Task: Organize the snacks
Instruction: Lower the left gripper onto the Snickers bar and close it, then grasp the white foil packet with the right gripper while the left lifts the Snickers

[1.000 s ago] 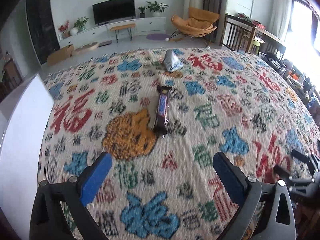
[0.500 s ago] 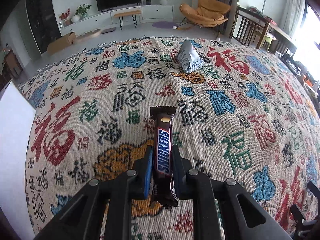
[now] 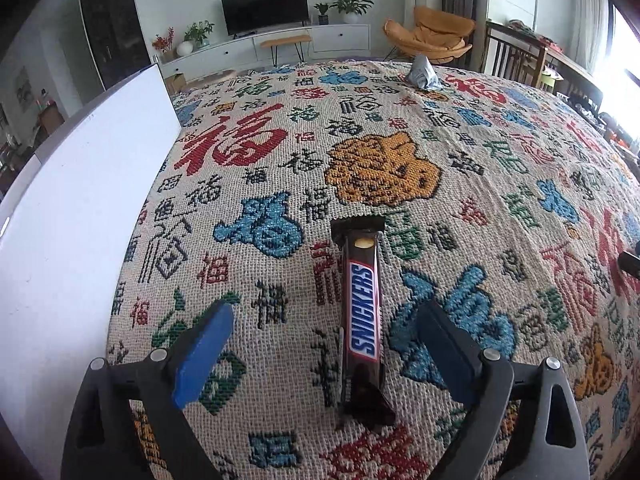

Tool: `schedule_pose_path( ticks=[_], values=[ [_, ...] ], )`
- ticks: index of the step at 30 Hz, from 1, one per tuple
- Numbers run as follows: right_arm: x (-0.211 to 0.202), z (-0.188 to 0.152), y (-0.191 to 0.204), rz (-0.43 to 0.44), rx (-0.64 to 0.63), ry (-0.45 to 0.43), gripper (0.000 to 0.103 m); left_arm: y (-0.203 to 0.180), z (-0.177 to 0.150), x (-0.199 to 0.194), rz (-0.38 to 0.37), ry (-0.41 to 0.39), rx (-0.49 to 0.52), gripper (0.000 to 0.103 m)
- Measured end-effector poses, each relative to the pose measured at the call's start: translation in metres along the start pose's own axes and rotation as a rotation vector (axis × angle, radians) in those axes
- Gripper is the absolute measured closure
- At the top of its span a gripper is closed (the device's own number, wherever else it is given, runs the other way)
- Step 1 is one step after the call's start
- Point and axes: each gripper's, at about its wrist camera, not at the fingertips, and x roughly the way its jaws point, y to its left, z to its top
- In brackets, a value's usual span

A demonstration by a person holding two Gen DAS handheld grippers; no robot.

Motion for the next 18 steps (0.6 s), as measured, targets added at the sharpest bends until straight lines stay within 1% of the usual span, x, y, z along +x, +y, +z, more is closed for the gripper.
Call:
schedule_pose_path(
  ticks=[2,3,4,7,9,10,11,14,16,18],
  values=[
    [0.0,0.0,0.0,0.0,0.0,0.0,0.01,0.005,0.003,0.005,-0.019,0.009,-0.045,0.006],
    [0.0,0.0,0.0,0.0,0.001,0.0,0.01,0.006,0.004,0.007,-0.01,0.014,-0.052,0.002],
    [0.0,0.0,0.0,0.0,0.0,0.0,0.01,0.006,0.004,0.009,-0.008,0.017,-0.055,0.0],
    [0.0,0.001,0.0,0.0,-0.001,0.006,0.01,0.007,0.003,0.008,-0.016,0.013,-0.06,0.0],
    [0.001,0.011,0.005,0.023,-0.036,0.053,0.011,0.007,0.003,0.008,-0.015,0.012,-0.06,0.0],
    [0.001,0.021,0.012,0.043,-0.06,0.049,0.011,0.006,0.003,0.008,-0.014,0.012,-0.06,0.0],
    [-0.001,0.035,0.021,0.063,-0.09,0.018,0.011,0.006,0.003,0.009,-0.014,0.011,-0.06,0.0],
    [0.006,0.09,0.063,0.131,-0.21,-0.106,0.011,0.007,0.003,0.009,-0.014,0.011,-0.061,0.0],
    [0.031,0.129,0.091,0.17,-0.276,-0.135,0.012,0.007,0.003,0.009,-0.014,0.011,-0.061,0.0],
    [0.067,0.167,0.113,0.167,-0.305,-0.119,0.012,0.007,0.003,0.009,-0.014,0.011,-0.061,0.0]
  ],
)
